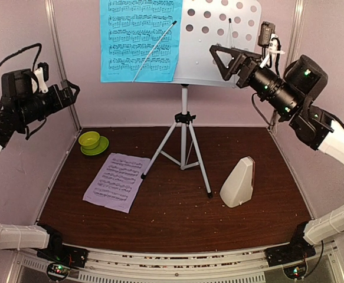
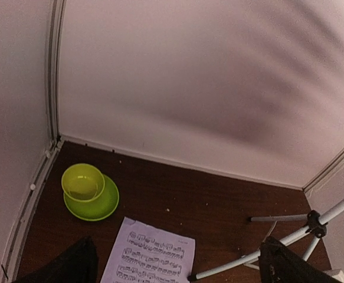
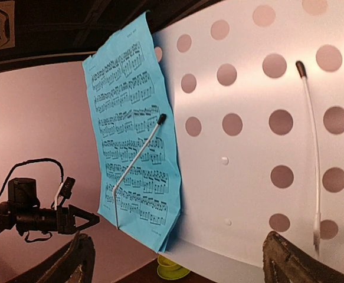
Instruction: Set up the instrument practice props
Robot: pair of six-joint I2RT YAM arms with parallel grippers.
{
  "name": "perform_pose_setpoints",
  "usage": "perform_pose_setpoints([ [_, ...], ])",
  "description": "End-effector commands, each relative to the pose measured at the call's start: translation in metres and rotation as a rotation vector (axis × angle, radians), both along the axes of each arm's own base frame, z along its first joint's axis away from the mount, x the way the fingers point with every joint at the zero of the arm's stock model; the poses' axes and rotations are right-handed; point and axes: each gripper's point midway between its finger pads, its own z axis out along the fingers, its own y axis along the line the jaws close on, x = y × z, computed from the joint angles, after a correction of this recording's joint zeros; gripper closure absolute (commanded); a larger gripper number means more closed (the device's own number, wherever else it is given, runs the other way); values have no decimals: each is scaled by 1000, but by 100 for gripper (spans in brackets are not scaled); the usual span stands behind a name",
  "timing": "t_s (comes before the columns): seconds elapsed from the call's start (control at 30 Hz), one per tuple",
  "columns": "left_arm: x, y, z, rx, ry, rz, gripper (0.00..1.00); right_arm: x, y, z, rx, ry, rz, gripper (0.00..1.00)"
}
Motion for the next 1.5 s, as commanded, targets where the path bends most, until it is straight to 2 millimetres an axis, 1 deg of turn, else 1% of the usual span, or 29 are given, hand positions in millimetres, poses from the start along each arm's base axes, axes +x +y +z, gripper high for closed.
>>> perform_pose_setpoints([
  [0.0,11,-12,-72,-65,204,-58,2,3,2,-51,-55,183,22,0],
  [0.13,20,-17,-129,-59,339,-87,2,1,2,-87,-123,268,28,0],
  [0.3,26,-30,-194,-59,490,-161,2,1,9,-133,-224,357,49,0],
  [0.43,30,-32,-235,-45,583,-177,2,0,16,-165,-290,412,72,0],
  [0.5,33,-29,-250,-15,623,-169,2,0,18,-179,-313,434,80,0],
  [0.63,35,-23,-281,52,732,-146,2,-2,23,-199,-339,467,99,0],
  [0.73,28,-21,-305,38,795,-130,3,-1,23,-203,-345,473,95,0],
  [0.83,18,-15,-329,-37,825,-111,3,-1,25,-208,-351,484,99,0],
  [0.9,12,-1,-342,-81,845,-81,3,-2,29,-213,-365,497,116,0],
  [1.0,8,18,-355,-144,841,-53,4,-2,32,-219,-381,512,125,0],
  [1.07,8,29,-361,-168,838,-45,5,-2,33,-219,-383,510,127,0],
  [1.3,1,53,-395,-258,895,-69,10,-2,43,-218,-410,506,161,0],
  [1.37,1,55,-402,-285,899,-86,11,-2,44,-216,-416,504,166,0],
  [1.47,2,51,-414,-303,910,-133,13,-1,45,-212,-428,495,166,0],
])
